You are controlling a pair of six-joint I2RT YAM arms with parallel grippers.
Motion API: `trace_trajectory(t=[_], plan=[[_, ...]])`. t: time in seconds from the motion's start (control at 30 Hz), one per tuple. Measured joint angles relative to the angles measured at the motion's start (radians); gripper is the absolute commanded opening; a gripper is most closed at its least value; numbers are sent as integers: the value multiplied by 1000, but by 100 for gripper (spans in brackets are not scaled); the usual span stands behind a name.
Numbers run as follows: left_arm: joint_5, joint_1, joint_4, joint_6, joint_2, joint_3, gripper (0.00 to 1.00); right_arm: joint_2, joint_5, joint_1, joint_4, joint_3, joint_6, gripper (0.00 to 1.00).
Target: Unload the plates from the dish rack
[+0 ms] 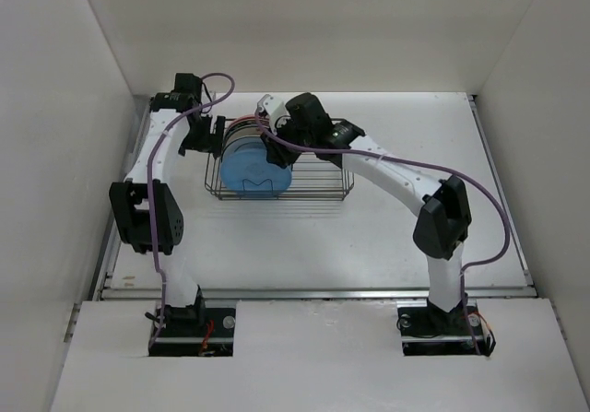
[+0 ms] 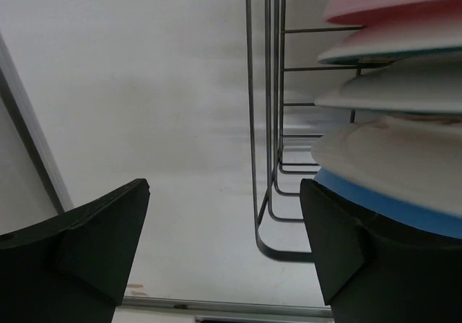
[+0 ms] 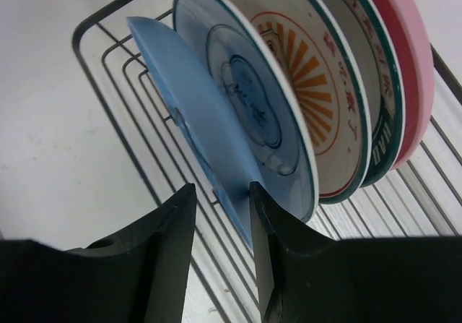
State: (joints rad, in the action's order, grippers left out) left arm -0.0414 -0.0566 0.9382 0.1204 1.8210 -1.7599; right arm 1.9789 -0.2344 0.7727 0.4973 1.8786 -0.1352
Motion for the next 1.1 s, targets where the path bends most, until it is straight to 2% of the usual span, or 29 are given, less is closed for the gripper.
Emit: trace_trajectory(t=[0.03,0.13,0.2,0.27,0.3,0.33,0.4,0.47,0.5,0.6,0.7,0.83,1.0,1.1], plan=[[0,0,-1,-5,21,-1,82,5,9,0,-4,0,0,35],[7,0,1,-18,84,-1,78,32,67,2,-29,0,-3,29],[4,1,-3,-24,122,-1,76,42,100,0,-42,5,-2,32],[5,11,-6,-33,147,-1,68,42,129,6,-42,6,2,33],[8,13,-1,-36,156,-1,63,42,149,9,-42,6,4,32],[11,14,2,-40,161,-1,54,42,177,18,-42,6,4,16],[22,14,5,-47,162,0,43,42,213,26,-46,6,-15,0],[32,14,4,-54,162,0,33,42,253,27,-46,5,-51,0],[37,13,5,-58,162,0,21,42,263,27,-44,5,-56,0],[47,13,9,-67,162,0,0,29,303,34,-45,3,-59,0],[50,13,13,-77,162,0,0,-21,357,42,-82,-45,-56,0],[59,13,29,-93,166,2,0,-164,451,40,-144,-150,-38,0],[60,14,37,-100,175,12,0,-377,536,30,-252,-159,35,0],[59,14,37,-107,175,12,12,-475,582,-19,-286,-165,119,0]])
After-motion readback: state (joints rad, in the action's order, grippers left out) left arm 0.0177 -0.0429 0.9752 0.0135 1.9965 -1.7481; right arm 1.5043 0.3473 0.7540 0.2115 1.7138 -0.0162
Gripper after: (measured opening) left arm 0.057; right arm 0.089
